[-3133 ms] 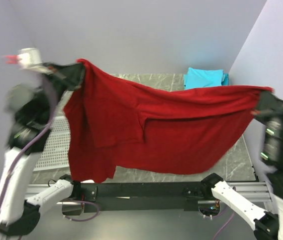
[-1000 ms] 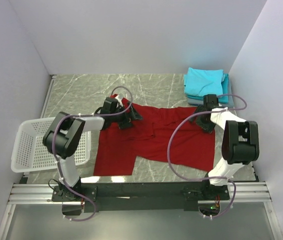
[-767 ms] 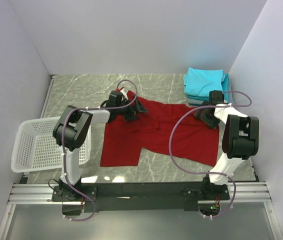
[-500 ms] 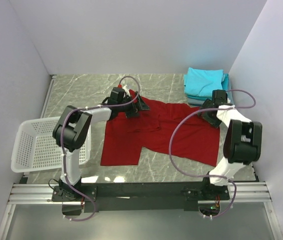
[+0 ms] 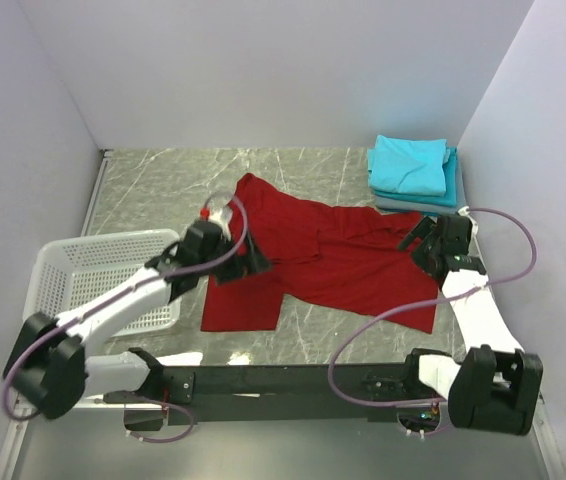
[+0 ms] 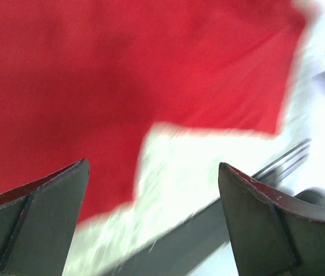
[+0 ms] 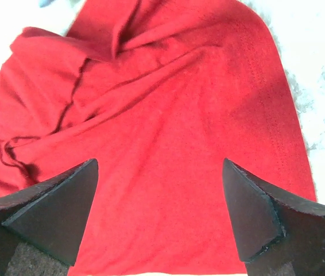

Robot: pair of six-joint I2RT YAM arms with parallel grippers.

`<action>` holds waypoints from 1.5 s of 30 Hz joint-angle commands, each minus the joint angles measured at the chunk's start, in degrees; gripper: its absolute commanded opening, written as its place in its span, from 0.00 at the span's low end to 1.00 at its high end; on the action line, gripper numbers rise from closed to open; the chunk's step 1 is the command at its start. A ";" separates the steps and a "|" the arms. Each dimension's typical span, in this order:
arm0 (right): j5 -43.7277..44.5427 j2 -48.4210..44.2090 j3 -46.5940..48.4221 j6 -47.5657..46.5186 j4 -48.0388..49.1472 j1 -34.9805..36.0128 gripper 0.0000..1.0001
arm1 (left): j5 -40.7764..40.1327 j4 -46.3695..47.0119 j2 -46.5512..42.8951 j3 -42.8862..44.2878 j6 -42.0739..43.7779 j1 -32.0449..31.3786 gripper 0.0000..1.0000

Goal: Fold and stack the t-shirts
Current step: Flatten the tshirt out

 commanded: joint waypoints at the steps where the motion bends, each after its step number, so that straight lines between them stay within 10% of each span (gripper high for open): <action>1: -0.13 -3.91 -0.94 0.70 1.10 -0.01 0.95 | -6.30 -14.24 -8.32 -7.35 -6.56 -3.19 0.99; 9: -1.28 -5.33 -1.82 0.00 1.37 -0.01 0.95 | -12.70 -26.90 -18.56 -14.22 -18.87 -11.37 0.99; 27: -3.03 -6.29 -2.17 -0.97 1.80 -0.01 0.95 | -27.30 -19.97 -5.56 -15.10 -30.21 -14.36 0.92; 34: -3.12 -6.38 -2.26 -1.14 1.81 -0.01 0.94 | -30.03 -18.74 -3.36 -14.22 -30.75 -14.36 0.47; 45: -1.54 -9.98 -3.32 -0.09 -4.86 -0.01 0.95 | -31.00 -15.67 0.51 -13.78 -28.03 -14.01 0.20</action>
